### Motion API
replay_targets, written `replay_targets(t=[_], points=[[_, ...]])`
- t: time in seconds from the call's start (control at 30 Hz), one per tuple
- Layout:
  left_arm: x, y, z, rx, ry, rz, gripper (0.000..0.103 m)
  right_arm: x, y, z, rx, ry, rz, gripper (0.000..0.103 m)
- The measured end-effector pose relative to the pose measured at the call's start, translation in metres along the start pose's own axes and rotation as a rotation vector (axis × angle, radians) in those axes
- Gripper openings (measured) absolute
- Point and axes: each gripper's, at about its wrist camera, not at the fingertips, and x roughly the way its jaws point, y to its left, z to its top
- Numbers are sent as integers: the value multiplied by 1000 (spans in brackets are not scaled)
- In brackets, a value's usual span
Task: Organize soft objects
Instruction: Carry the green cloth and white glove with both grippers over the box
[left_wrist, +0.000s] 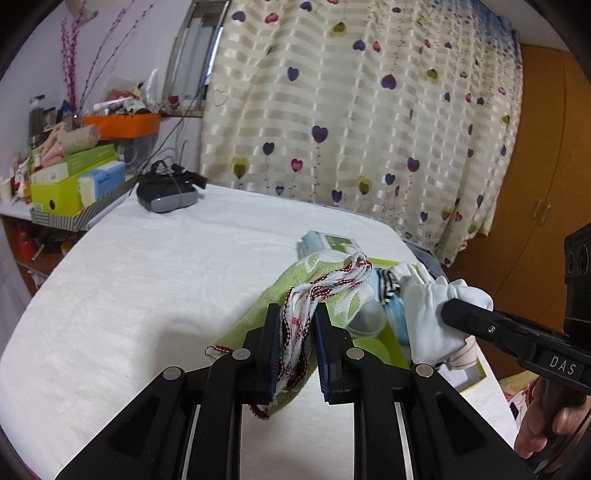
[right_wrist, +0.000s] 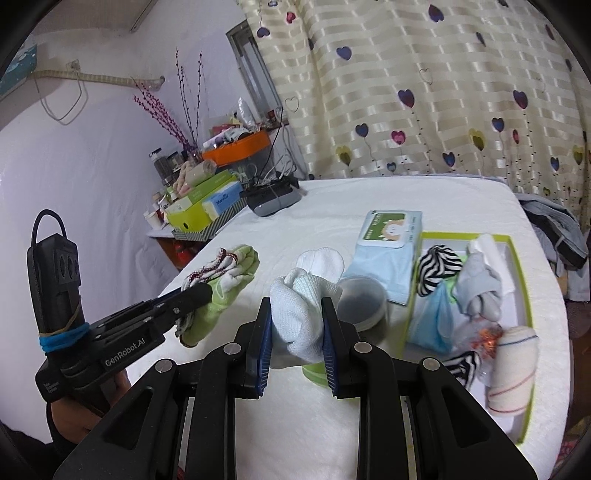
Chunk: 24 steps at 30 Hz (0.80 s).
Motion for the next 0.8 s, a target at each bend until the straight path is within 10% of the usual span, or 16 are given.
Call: replay_targets(t=[0.8], points=[[-3, -59, -4, 72, 6, -74, 16, -47, -29, -12, 44, -62, -30, 25]])
